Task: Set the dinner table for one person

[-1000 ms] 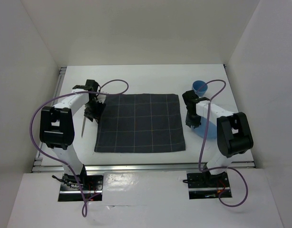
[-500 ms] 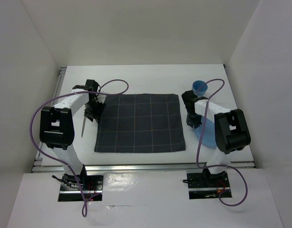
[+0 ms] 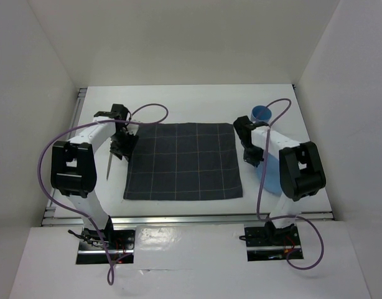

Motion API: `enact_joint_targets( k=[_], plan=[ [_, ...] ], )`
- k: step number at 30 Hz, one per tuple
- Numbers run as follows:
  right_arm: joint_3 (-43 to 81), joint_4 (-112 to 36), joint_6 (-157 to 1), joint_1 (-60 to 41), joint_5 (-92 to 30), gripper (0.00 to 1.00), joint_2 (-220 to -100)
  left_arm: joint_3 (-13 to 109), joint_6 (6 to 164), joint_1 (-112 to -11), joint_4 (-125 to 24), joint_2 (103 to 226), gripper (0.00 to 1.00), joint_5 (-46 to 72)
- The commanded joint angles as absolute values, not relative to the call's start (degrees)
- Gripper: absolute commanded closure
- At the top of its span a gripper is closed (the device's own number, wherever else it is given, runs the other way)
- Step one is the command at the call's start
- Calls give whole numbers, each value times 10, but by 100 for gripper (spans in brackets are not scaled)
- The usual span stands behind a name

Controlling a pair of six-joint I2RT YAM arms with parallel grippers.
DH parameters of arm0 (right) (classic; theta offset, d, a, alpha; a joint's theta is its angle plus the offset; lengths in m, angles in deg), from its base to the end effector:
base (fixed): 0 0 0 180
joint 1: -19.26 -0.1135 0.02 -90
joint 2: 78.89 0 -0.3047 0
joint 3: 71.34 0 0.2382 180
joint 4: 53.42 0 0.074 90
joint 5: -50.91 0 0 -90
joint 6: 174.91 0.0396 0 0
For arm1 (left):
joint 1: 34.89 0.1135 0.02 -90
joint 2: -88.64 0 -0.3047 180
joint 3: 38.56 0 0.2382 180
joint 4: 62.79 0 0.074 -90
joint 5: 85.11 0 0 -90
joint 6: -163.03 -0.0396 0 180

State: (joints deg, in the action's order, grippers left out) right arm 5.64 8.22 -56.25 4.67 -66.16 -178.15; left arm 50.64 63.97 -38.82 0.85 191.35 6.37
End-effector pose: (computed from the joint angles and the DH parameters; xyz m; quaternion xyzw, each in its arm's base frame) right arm 0.2959 0.0584 0.2153 0.1312 0.9620 -0.1983 0.1341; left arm 0.3430 -0.0246 0.2443 0.1138 0.9871 -0.0078 0.1124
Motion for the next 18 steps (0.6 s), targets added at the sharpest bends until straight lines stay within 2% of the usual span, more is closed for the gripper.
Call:
enact_joint_targets(
  k=[1,6,11,18],
  plan=[
    [120,166,-499,-20,-691,100,-1710,517,628,-386,19,1885,51,78],
    [232,246,-433,-216,-715,100,-1702,522,628,-381,24,1880,51,83],
    [339,215,-483,-399,-729,100,-1818,535,623,-350,36,1880,51,102],
    [476,205,-567,-455,-784,100,-2042,521,618,-295,36,1861,51,107]
  ],
)
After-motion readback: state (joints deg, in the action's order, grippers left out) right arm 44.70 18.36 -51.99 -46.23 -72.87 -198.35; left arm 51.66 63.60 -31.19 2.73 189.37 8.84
